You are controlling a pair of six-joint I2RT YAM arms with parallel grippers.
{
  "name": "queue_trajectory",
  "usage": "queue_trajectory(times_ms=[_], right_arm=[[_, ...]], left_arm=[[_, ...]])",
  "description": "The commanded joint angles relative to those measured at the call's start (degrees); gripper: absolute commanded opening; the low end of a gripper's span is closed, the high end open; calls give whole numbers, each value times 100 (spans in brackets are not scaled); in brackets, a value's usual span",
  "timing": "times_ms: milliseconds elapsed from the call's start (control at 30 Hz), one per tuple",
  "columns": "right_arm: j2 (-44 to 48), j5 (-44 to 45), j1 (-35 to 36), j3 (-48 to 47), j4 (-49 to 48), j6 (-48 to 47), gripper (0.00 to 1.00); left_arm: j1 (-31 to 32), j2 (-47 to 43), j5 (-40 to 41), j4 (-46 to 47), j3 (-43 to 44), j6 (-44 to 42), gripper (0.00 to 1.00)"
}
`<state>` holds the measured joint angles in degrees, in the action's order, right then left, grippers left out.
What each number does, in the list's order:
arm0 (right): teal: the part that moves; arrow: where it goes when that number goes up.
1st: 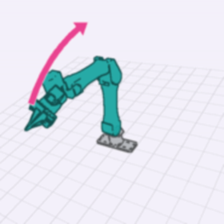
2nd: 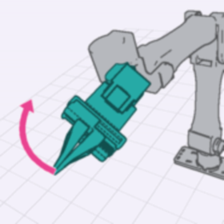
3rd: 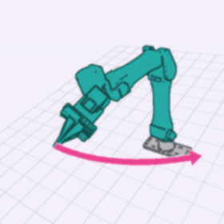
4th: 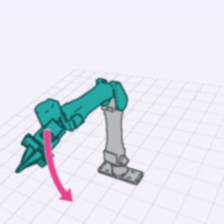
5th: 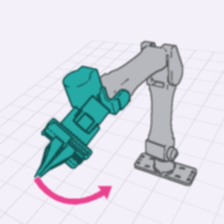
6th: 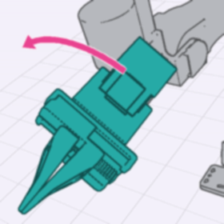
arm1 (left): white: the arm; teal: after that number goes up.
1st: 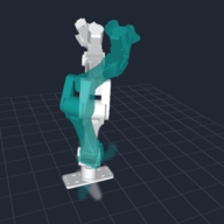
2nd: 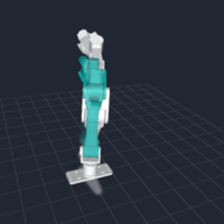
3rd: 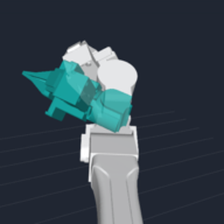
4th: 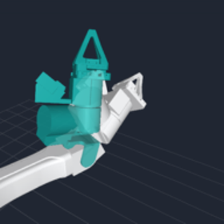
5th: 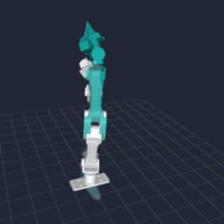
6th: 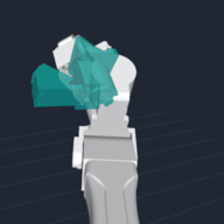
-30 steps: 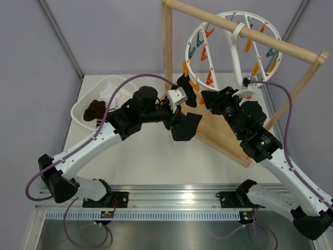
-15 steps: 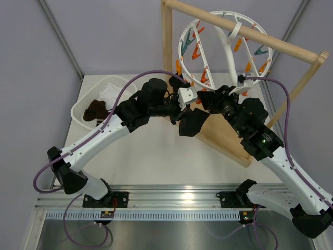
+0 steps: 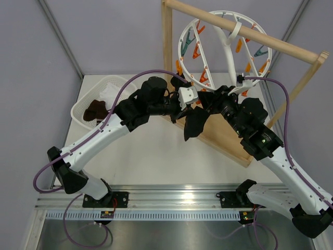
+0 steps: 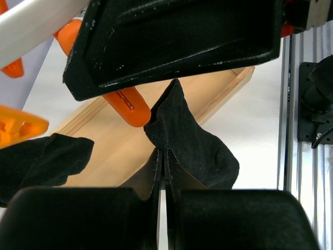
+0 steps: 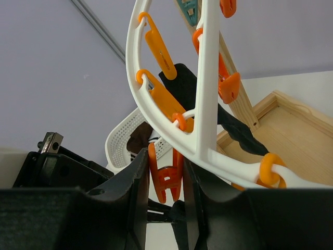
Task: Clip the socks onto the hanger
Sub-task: Clamp the sock onto the hanger.
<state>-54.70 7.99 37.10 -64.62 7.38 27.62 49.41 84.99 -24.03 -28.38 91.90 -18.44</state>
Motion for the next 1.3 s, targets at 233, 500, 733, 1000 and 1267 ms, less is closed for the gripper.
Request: queue_trajectory(times_ms=[233,500,733,1000,1267], right_arm=[[-50,-377,34,-42,255,-72,0],[12,-324,43,-24,264,-90,0],[73,-219,34,28,264,-72,0],[64,-166,34,28,220,-99,0],[161,-105,34,46,150,-90,0]], left_arm=[[25,-141,-102,597,223,-2,1],[25,-149,-102,667,223,16,1],[25,-237,-58,694,118,24,1],[25,-369,-171,746,-22,86,1],[25,-431,-233,887,-365,174,1]])
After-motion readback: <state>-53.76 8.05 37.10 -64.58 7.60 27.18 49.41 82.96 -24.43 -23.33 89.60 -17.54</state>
